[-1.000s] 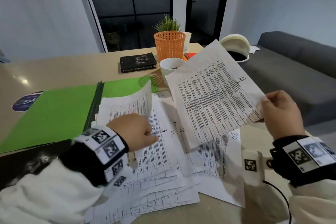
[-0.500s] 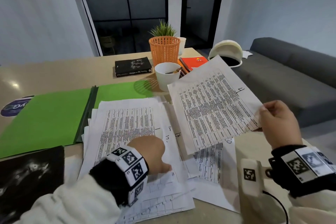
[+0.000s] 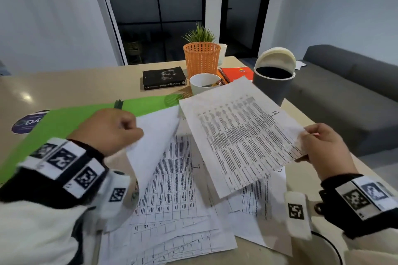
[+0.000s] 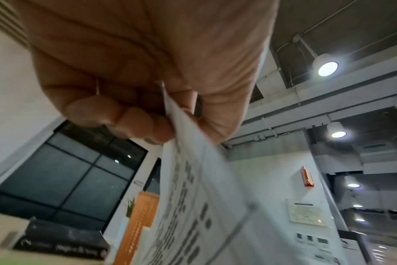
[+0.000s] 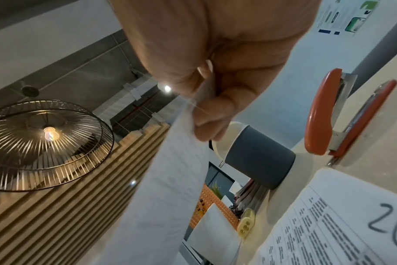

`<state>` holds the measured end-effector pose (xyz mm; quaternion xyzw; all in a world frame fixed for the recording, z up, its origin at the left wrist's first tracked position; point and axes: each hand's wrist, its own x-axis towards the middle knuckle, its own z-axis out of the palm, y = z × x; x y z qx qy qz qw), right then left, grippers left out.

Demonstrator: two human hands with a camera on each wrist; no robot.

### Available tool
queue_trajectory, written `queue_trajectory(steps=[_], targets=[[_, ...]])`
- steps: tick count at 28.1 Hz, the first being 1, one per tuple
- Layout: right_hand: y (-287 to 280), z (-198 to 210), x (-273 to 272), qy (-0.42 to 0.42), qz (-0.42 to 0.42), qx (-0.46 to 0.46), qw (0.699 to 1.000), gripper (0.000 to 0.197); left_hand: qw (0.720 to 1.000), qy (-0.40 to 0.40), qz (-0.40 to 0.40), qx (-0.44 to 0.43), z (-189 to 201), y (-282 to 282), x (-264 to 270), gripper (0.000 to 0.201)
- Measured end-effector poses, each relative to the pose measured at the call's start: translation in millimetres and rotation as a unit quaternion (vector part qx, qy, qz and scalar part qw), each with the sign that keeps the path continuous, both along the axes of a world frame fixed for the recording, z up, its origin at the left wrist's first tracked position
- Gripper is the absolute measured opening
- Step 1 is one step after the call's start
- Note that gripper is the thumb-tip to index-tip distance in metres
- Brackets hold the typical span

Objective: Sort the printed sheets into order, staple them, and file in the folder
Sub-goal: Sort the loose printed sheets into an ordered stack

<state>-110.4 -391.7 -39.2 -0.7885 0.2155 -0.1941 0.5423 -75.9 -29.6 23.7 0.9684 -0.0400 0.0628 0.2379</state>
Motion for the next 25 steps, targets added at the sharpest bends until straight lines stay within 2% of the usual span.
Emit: queue_trajectory(steps=[5, 10, 15, 18, 21, 25], targets=[[1.3, -7.7, 6.1, -0.006, -0.025, 0.045, 0.999, 0.019, 0.998, -0.041, 0.033, -0.018, 11.6, 25.3, -6.5, 0.029], [19.7, -13.9, 10.9, 0.04, 0.028, 0.08, 0.996, 0.018, 0.997, -0.039, 0.039, -0.045, 6.6, 25.9, -12.7, 0.029], [48.3, -17.0, 15.1, 0.072, 0.119, 0.103, 0.985, 0.02, 0.997, -0.052, 0.023, -0.052, 4.6, 18.1, -15.0, 0.031], [65.1, -18.9, 21.7, 0.11, 0.187, 0.078, 0.973, 0.019, 0.997, -0.058, 0.004, -0.06, 4.4, 14.6, -15.2, 0.032], [81.2, -16.2, 26.5, 0.15, 0.277, 0.032, 0.948, 0.017, 0.996, -0.06, -0.024, -0.063, 3.7, 6.9, -15.6, 0.033], [100.5, -14.7, 26.4, 0.179, 0.37, -0.029, 0.911, 0.018, 0.995, -0.055, -0.078, -0.024, -1.8, -11.8, -18.3, 0.031]])
